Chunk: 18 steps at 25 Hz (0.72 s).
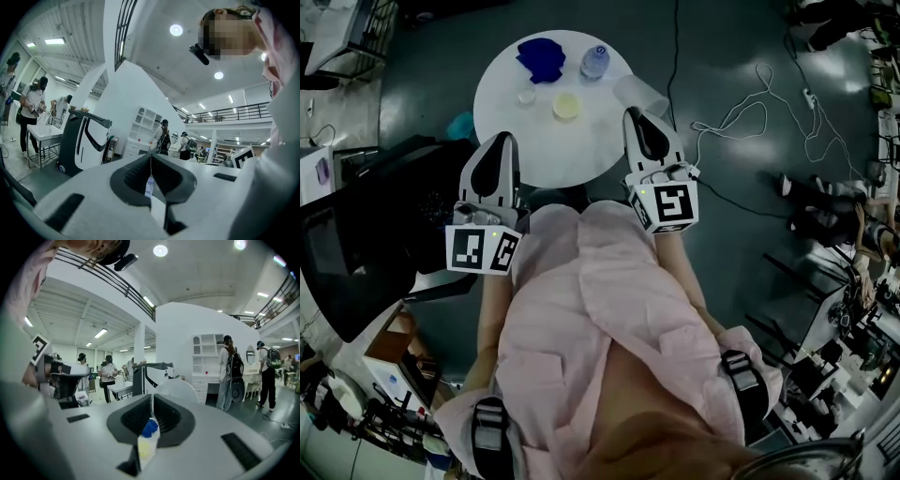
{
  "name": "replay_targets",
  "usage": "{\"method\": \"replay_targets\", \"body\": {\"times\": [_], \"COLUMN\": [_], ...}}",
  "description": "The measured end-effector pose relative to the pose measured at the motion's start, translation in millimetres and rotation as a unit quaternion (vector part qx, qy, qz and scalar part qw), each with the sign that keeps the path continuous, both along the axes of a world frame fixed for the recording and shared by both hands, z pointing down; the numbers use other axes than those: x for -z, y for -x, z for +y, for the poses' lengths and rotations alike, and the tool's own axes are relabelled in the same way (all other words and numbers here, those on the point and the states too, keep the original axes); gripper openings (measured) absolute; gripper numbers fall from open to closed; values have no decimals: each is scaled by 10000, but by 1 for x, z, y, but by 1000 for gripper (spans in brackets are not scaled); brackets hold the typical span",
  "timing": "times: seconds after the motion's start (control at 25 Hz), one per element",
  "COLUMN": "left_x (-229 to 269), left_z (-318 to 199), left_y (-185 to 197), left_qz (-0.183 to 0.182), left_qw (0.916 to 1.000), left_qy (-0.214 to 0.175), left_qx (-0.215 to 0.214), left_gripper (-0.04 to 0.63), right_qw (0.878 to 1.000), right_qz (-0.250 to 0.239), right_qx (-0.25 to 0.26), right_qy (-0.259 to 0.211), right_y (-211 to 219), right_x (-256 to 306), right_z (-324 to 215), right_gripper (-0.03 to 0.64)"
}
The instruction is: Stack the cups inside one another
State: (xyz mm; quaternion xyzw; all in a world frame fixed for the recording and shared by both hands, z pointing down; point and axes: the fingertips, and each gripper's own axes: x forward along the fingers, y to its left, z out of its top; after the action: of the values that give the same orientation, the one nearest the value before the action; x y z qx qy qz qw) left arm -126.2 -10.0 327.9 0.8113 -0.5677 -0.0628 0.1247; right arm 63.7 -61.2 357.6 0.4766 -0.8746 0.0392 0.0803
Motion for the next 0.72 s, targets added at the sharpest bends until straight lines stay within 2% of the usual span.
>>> {"method": "replay_targets", "body": {"times": [0.24, 0.72], "left_x": [1, -2], "left_z": [8, 30], "left_y": [-17, -29], "left_qz": [-22, -11], "left_qw": [9999, 10000], "left_qy": [-112, -91], "left_qx": [59, 11], "left_gripper": [21, 20], "right_qw": [9990, 9964], "right_qz": [-415, -720], "right_qx": [-147, -440], "right_qy": [-6, 40], "right_y": [-33, -59], "right_x": [11, 15], "right_z": [13, 39], "right_gripper": [35, 35]}}
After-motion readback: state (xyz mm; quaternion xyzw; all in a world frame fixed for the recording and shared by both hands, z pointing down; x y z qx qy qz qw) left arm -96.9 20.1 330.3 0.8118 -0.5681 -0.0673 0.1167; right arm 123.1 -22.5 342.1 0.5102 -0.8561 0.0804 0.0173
